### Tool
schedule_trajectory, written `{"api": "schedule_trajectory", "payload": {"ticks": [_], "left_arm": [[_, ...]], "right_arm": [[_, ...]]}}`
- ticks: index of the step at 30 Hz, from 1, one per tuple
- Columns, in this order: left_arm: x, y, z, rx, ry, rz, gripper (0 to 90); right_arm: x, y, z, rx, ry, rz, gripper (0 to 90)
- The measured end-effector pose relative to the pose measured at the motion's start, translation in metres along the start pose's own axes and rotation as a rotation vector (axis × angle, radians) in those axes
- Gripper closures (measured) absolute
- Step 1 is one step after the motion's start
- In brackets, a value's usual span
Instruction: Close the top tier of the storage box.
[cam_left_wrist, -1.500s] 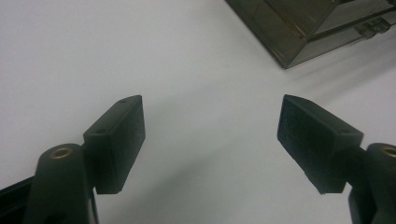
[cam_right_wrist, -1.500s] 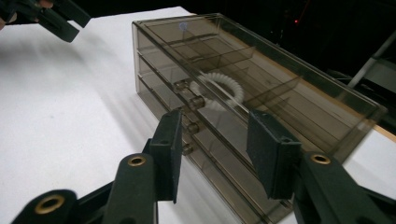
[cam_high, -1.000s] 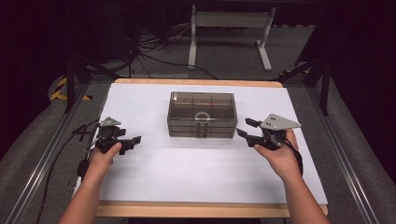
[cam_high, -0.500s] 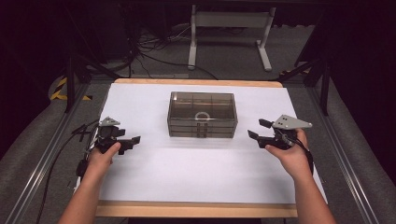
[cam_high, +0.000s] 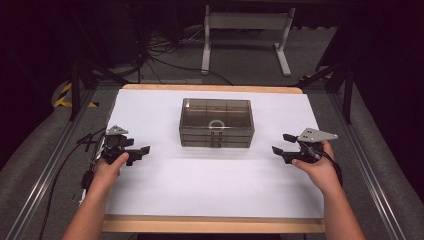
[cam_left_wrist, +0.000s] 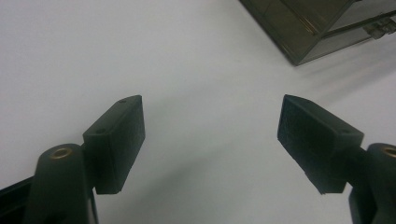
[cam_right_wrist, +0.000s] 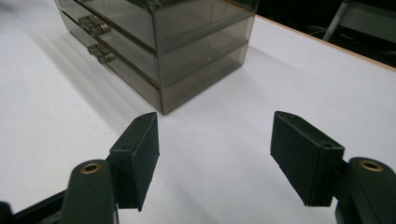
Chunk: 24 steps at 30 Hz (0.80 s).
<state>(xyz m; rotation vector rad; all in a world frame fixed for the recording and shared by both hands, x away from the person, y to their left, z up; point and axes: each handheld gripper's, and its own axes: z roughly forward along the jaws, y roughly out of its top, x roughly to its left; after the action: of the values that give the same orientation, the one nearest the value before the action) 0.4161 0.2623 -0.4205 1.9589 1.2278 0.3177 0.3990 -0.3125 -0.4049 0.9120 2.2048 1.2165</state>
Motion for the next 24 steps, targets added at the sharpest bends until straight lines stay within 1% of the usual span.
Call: {"api": "schedule_trajectory", "payload": {"ticks": [2,10,12,15,20,23,24], "left_arm": [[0.000,0.000,0.000,0.001,0.000,0.002,24.1],[0.000,0.000,0.002,0.003,0.000,0.001,24.1],[0.000,0.000,0.002,0.004,0.003,-0.002,24.1],[-0.002,0.001,0.004,0.014,-0.001,0.010,24.1],[-0.003,0.001,0.005,0.021,-0.003,0.014,24.1],[-0.003,0.001,0.005,0.019,0.000,0.013,24.1],[-0.004,0.001,0.005,0.019,0.000,0.010,24.1]], "right_arm": [[-0.002,-0.006,0.000,0.006,-0.014,0.008,33.8],[-0.007,-0.025,0.001,0.040,-0.041,0.042,33.8],[-0.007,-0.027,0.002,0.046,-0.044,0.045,33.8],[-0.007,-0.032,0.003,0.062,-0.058,0.059,33.8],[-0.005,-0.037,0.003,0.078,-0.077,0.072,33.8],[-0.003,-0.039,0.005,0.088,-0.073,0.070,33.7],[-0.002,-0.040,0.006,0.101,-0.075,0.067,33.6]]}}
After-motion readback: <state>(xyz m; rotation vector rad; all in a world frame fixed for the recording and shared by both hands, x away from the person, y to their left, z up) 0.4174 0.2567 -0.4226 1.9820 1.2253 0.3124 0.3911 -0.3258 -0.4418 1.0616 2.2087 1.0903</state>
